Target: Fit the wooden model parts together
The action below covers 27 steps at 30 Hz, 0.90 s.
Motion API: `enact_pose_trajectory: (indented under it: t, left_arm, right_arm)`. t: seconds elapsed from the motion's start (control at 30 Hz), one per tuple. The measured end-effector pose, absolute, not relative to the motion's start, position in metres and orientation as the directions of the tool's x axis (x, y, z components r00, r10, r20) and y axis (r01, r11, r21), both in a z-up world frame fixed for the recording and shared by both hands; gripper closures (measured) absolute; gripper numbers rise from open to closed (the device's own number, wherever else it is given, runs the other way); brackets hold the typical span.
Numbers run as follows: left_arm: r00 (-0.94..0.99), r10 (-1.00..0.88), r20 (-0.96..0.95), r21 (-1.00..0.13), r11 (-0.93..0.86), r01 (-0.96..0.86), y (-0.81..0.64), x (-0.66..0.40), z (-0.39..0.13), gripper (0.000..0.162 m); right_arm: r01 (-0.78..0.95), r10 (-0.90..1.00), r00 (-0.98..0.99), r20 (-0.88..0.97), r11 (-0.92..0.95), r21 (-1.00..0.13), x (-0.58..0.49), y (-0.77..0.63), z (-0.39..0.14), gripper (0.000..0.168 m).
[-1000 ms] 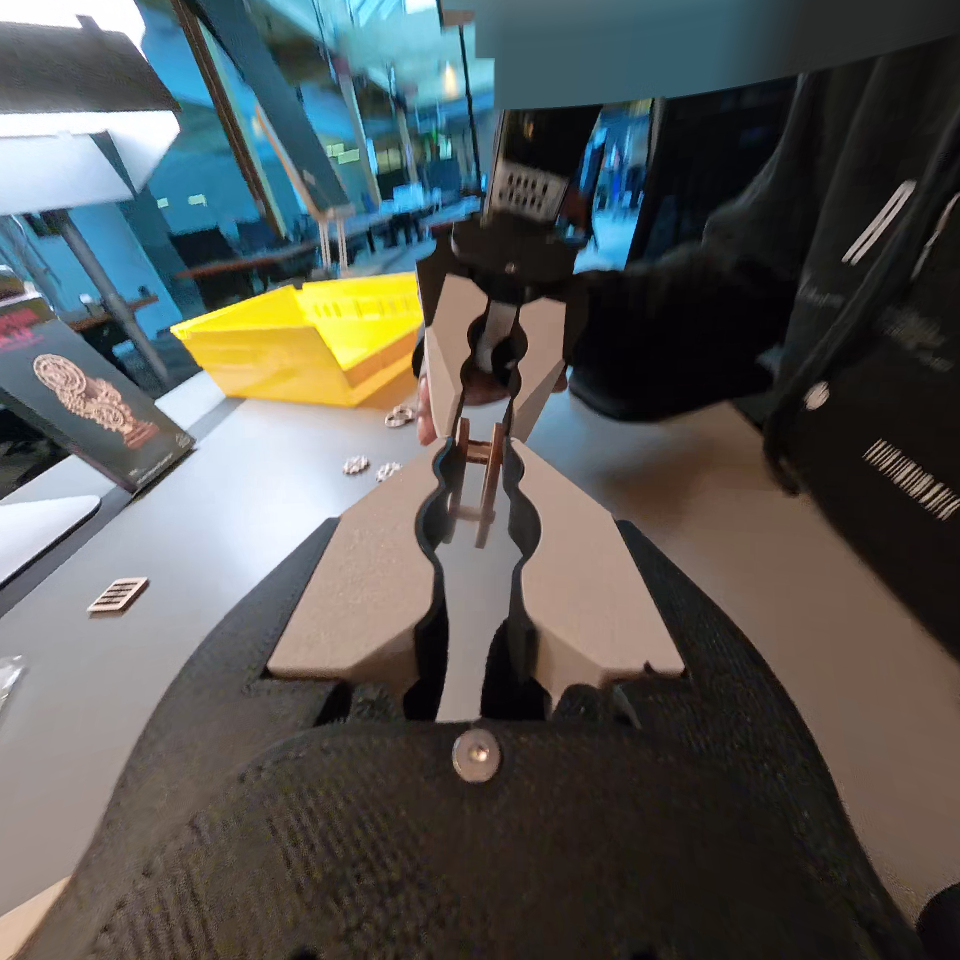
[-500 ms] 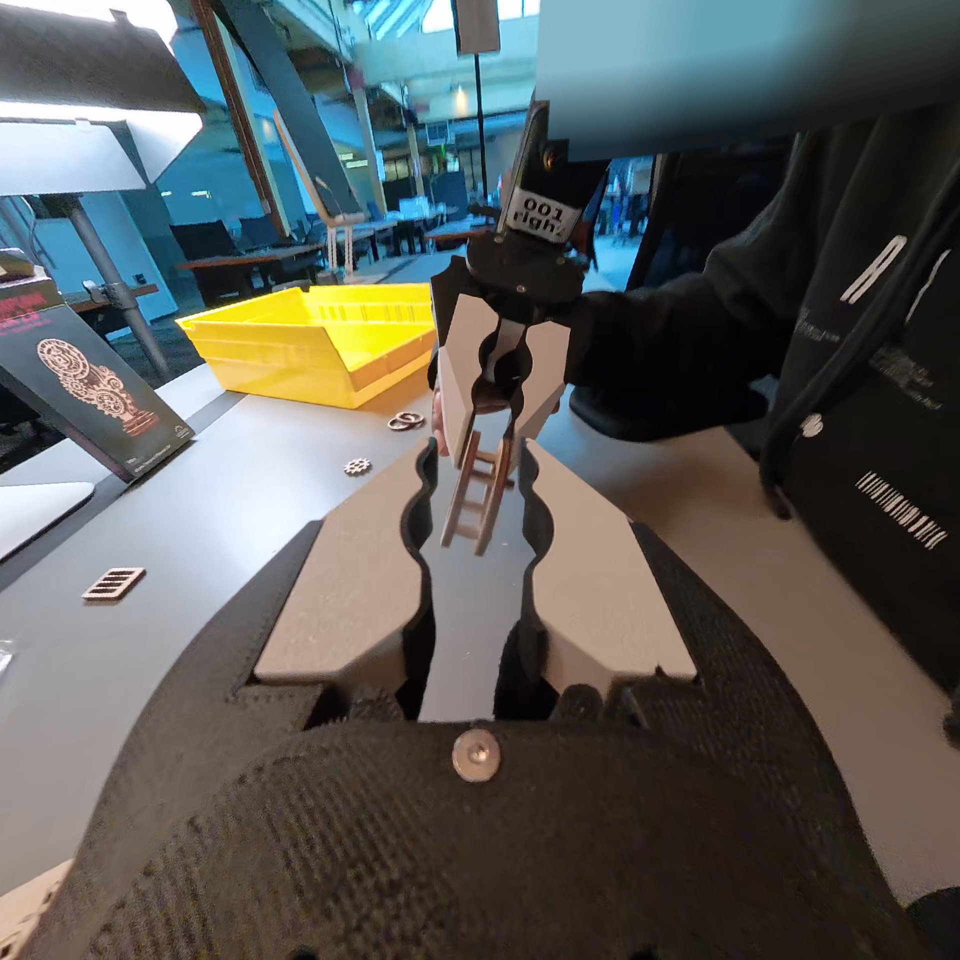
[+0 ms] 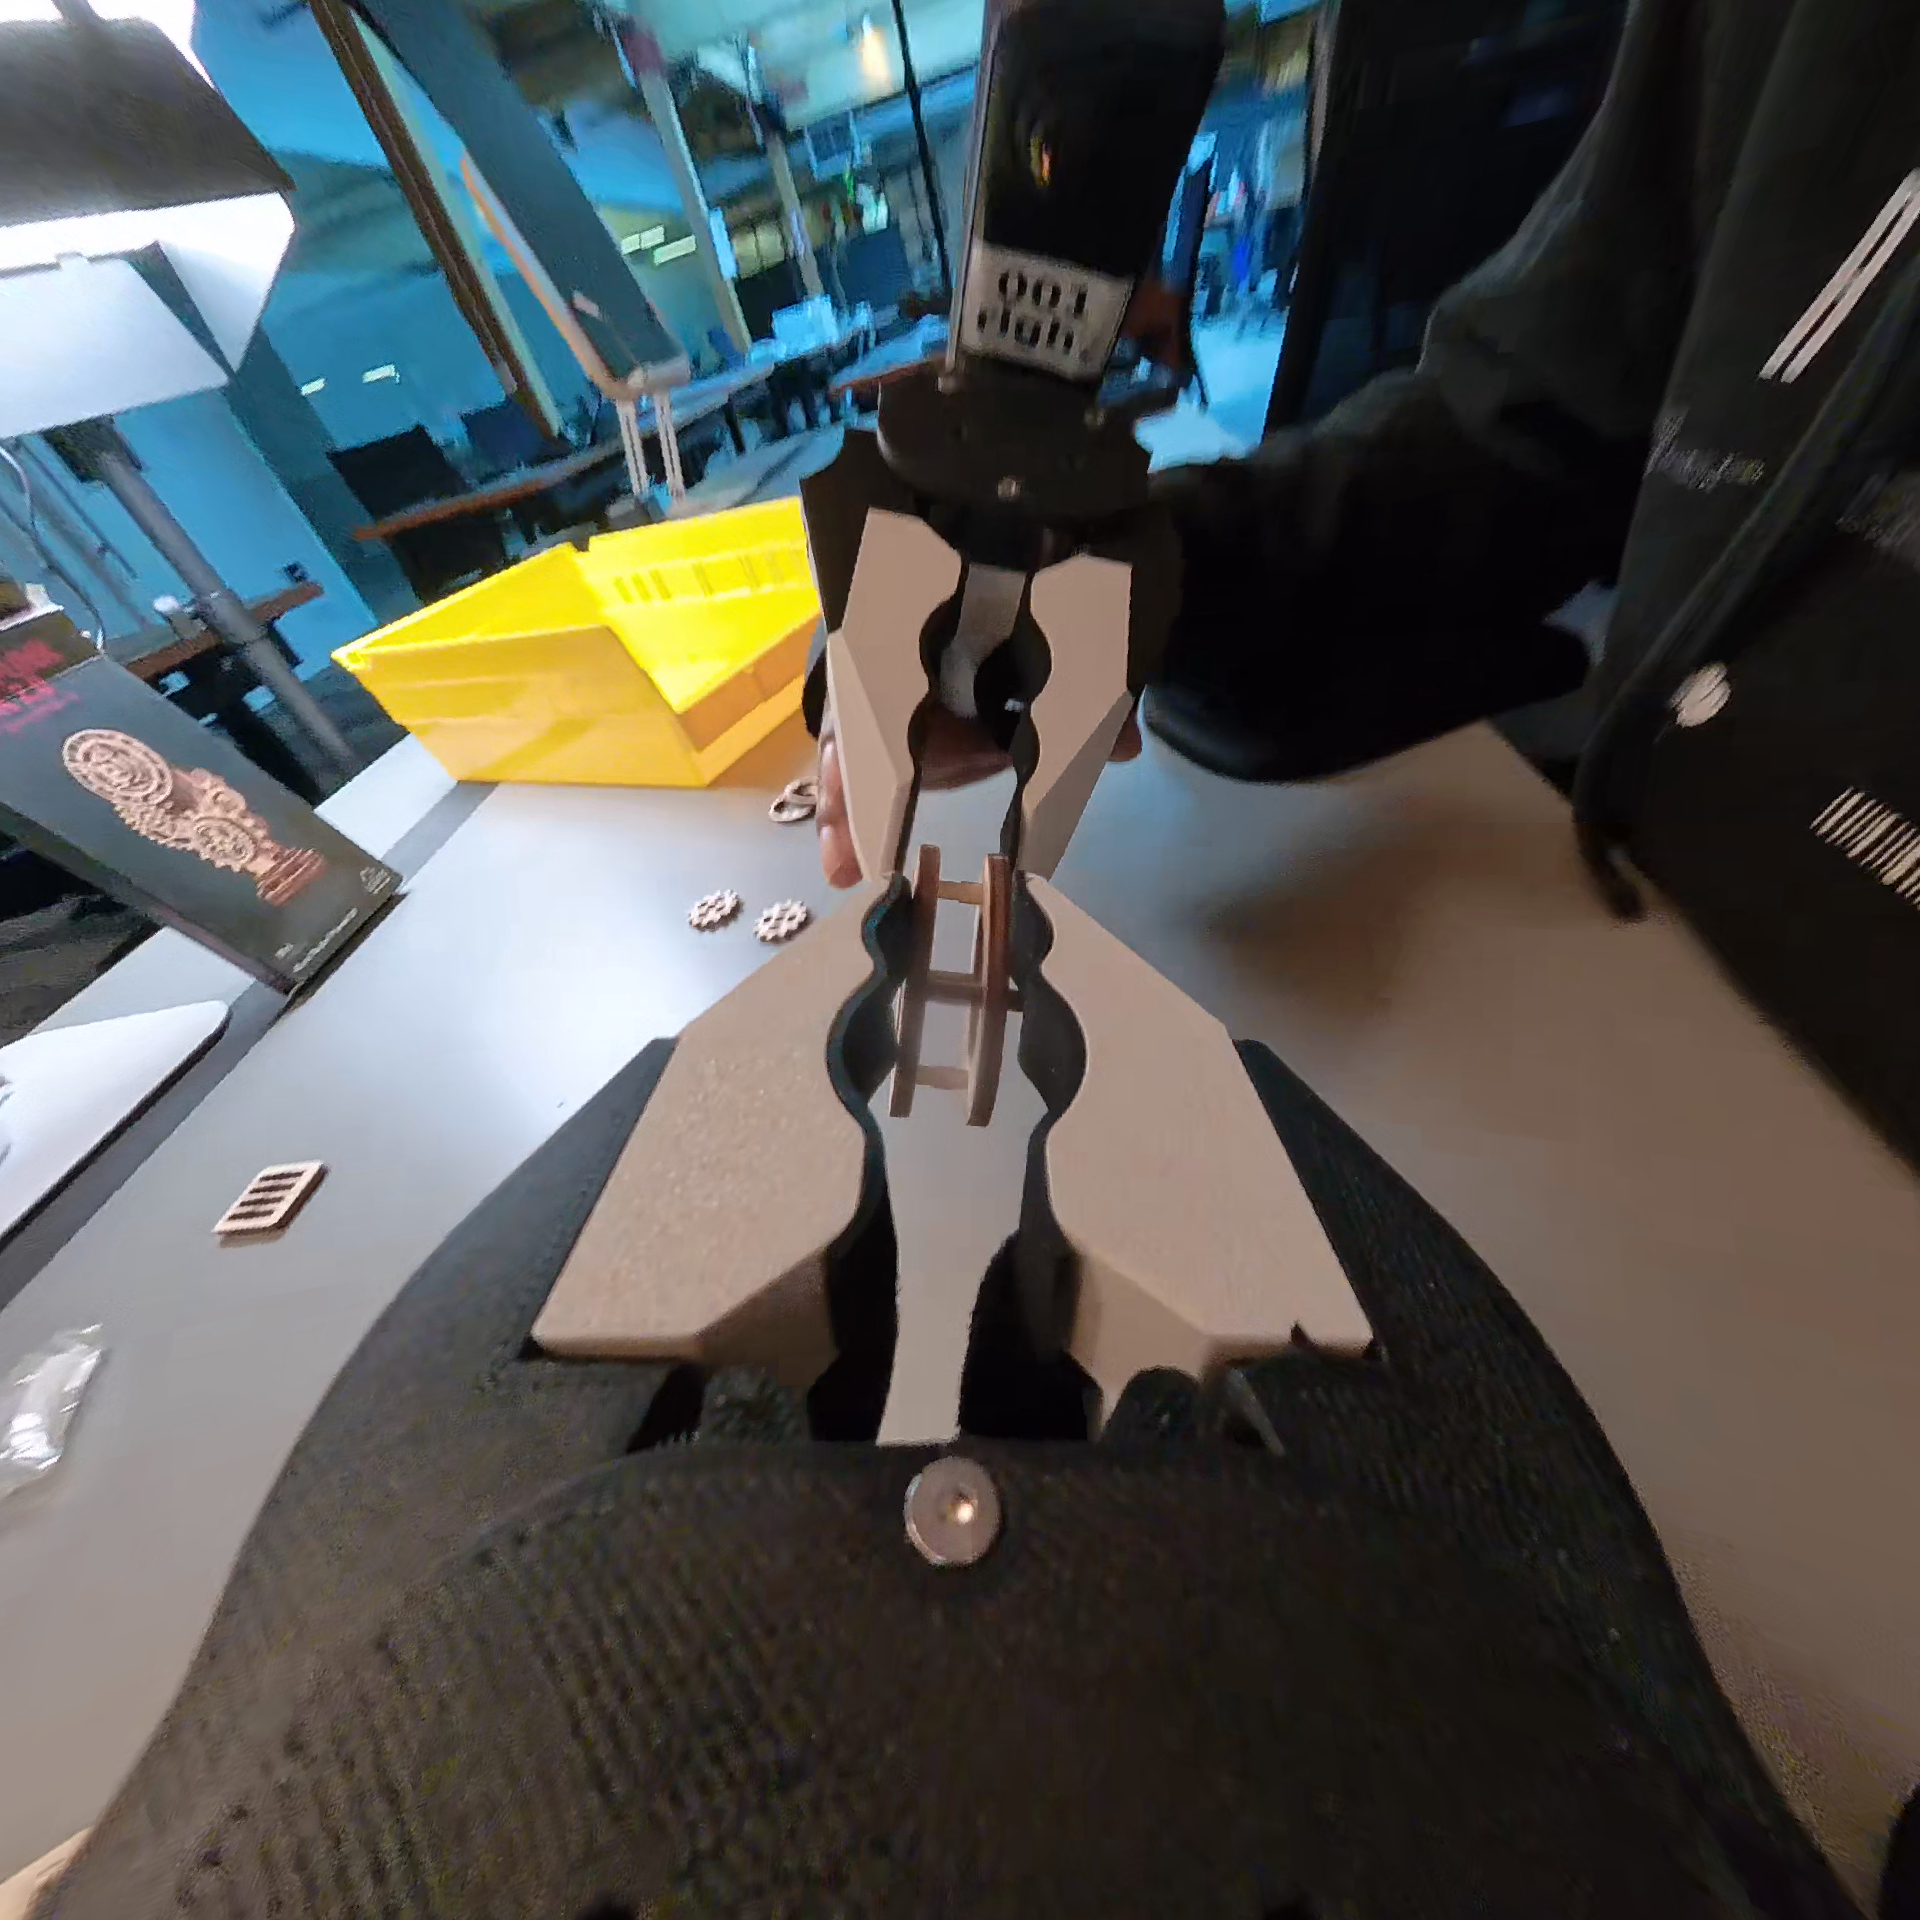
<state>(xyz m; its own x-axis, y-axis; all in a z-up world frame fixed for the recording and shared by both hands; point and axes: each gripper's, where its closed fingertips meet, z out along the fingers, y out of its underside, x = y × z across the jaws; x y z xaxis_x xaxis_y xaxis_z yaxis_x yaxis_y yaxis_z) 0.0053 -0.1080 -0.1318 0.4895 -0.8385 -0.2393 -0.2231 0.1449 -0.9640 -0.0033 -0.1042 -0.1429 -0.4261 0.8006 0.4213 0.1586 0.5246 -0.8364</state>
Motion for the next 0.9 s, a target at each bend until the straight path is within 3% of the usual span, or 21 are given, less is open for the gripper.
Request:
enact_pose_trajectory:
  t: [0.17, 0.47, 0.73, 0.9]
  left_arm:
    - [0.46, -0.877, -0.14, -0.99, 0.126, -0.061, -0.113, 0.006, -0.118, 0.145]
    - [0.489, -0.841, -0.231, -0.966, 0.14, -0.215, -0.107, 0.004, -0.132, 0.145]
    - [0.497, -0.861, -0.102, -0.984, 0.16, 0.074, -0.11, -0.004, -0.098, 0.146]
    - [0.466, -0.884, -0.041, -0.99, 0.099, 0.101, -0.11, -0.004, -0.1, 0.145]
  right_arm:
    - [0.131, 0.814, -0.452, 0.365, 0.466, -0.875, -0.001, -0.11, -0.131, 0.153]
    - [0.21, 0.815, -0.451, 0.363, 0.493, -0.844, -0.001, -0.103, -0.142, 0.153]
    - [0.065, 0.874, -0.429, 0.229, 0.283, -0.957, -0.001, -0.103, -0.113, 0.152]
    - [0.103, 0.866, -0.435, 0.246, 0.319, -0.942, 0.001, -0.101, -0.115, 0.152]
